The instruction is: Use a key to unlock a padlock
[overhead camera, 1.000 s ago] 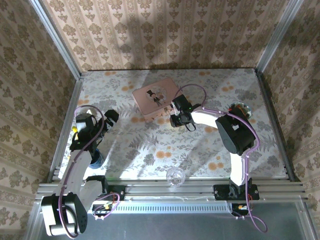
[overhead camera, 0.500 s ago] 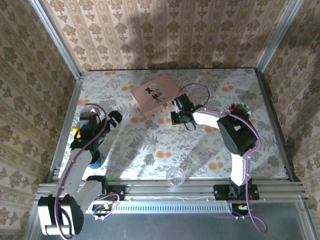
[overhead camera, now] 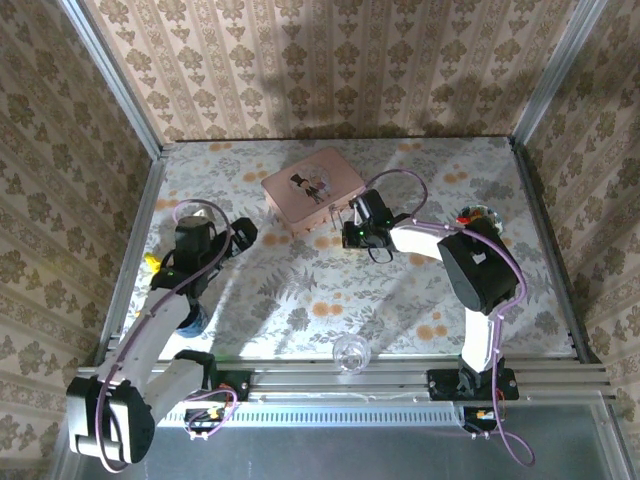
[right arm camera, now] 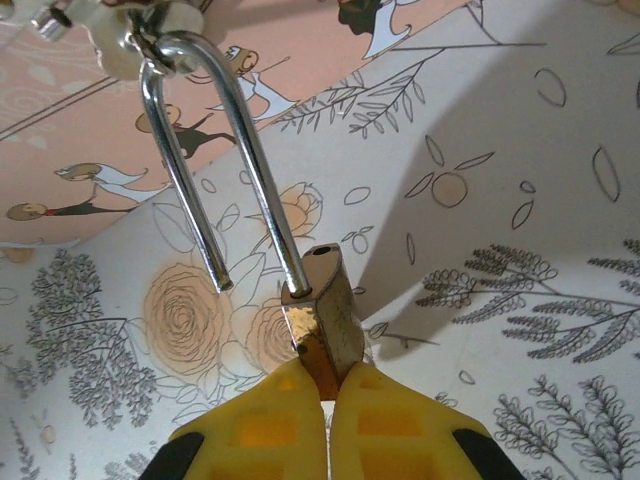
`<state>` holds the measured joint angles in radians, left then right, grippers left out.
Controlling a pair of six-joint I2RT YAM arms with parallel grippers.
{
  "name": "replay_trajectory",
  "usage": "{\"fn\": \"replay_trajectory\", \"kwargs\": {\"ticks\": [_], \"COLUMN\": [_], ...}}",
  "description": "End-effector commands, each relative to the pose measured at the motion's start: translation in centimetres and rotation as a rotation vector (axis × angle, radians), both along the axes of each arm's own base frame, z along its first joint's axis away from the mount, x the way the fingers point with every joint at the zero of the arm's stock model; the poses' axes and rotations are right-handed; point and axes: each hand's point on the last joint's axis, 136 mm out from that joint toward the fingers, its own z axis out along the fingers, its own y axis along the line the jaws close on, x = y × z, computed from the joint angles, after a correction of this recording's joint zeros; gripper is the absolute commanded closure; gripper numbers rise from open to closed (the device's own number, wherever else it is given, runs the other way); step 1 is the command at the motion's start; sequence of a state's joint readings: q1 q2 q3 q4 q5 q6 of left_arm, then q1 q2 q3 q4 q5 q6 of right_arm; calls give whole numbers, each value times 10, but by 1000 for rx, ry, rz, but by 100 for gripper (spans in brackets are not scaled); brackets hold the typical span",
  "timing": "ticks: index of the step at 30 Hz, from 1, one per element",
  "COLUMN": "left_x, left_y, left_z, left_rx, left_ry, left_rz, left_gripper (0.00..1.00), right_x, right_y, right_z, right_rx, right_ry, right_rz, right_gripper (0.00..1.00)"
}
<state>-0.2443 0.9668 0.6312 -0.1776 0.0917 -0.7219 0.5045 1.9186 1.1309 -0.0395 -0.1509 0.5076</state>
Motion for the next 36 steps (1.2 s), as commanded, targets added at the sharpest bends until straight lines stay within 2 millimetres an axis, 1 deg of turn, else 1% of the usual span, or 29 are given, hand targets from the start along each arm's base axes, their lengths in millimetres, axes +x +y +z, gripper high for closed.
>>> {"fn": "replay_trajectory", "kwargs": {"ticks": [1,7,10,13,16,17,18,22,26,30,34,35,36], "left_x": [12,19,22,27,32,36,35,44,53,57,59,59,59], "left_y": [-7,-22,-34,-48,-61,-61,-73,-87,-94,-96,-96,-96,-97], "left_z": [22,20,20,16,8,5,0,-19,-36,-49,-59,-61,-63], "left_rx": [38,50,82,132,196,220,241,299,342,372,390,389,390], "left_ry": [-75,-80,-84,-73,-60,-52,-42,0,47,76,102,107,113], "left_rz": [-14,-49,-87,-131,-168,-168,-200,-237,-258,-267,-268,-268,-270], "left_gripper": [0,0,0,0,0,0,0,0,0,0,0,0,0], "right_x": [-30,-38,-41,-44,-48,-49,-50,-53,-57,-59,-61,-61,-60], "right_y": [-4,-4,-5,-5,-3,-2,0,5,9,13,5,4,3], "right_z": [-11,-5,0,3,4,4,4,6,11,18,9,7,6], "right_rx": [23,47,55,76,113,128,144,210,296,383,341,333,329], "right_ry": [113,112,110,120,137,143,147,169,187,194,203,200,197], "right_rz": [-9,5,1,-14,-31,-35,-38,-37,-21,12,2,1,0], "right_gripper": [100,100,100,100,100,100,100,100,100,100,100,99,96]}}
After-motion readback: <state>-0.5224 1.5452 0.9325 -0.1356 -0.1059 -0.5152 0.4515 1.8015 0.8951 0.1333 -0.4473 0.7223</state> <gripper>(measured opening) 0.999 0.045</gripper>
